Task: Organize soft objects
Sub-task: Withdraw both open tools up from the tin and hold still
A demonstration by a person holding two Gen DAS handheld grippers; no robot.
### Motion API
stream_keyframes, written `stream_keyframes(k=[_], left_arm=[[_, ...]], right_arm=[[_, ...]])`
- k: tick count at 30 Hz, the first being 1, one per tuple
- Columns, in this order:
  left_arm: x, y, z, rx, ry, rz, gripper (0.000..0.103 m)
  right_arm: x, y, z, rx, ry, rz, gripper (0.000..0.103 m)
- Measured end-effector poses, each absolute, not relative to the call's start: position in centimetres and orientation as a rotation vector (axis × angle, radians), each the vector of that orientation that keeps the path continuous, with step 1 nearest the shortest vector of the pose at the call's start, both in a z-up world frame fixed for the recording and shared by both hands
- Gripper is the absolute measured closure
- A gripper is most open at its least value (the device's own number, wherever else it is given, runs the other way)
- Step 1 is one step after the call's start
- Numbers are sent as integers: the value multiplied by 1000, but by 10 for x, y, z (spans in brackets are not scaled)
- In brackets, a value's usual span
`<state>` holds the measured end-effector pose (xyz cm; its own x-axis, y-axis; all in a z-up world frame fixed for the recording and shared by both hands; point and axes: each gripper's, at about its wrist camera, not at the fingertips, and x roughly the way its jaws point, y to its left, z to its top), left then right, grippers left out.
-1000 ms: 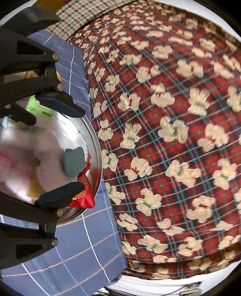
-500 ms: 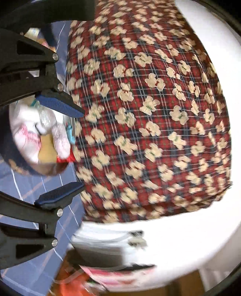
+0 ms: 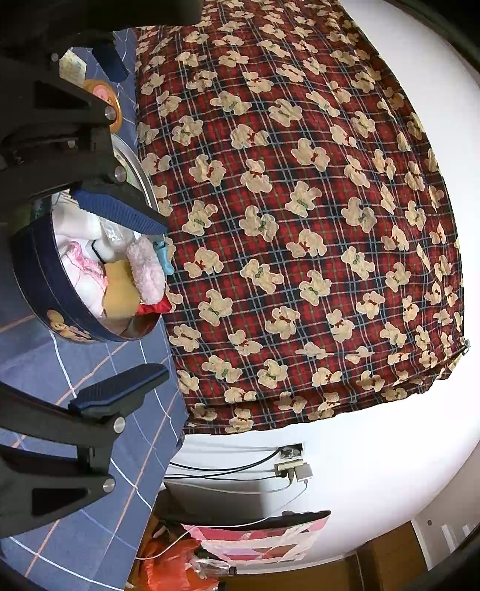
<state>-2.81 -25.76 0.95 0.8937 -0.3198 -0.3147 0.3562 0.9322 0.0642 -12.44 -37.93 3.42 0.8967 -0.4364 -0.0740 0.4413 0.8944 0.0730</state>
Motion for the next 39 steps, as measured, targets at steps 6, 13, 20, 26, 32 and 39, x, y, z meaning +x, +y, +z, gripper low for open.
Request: stream_keyframes(k=[6, 13, 20, 26, 32, 39], left_arm=[[-30, -256, 9, 112, 303, -347, 0], [-29, -256, 10, 111, 304, -345, 0], [-31, -256, 9, 112, 311, -354, 0], [-30, -255, 8, 86, 339, -358, 0], [-29, -254, 8, 87, 336, -360, 0], [-30, -255, 9, 86, 329, -373, 0]], right_arm=[[-124, -377, 34, 76, 57, -456, 29], [-124, -377, 34, 77, 58, -462, 29], [-124, -377, 34, 77, 59, -461, 29], [-124, -376, 34, 73, 55, -460, 29], [-124, -376, 33, 72, 58, -460, 29], [-123, -376, 33, 70, 58, -461, 29]])
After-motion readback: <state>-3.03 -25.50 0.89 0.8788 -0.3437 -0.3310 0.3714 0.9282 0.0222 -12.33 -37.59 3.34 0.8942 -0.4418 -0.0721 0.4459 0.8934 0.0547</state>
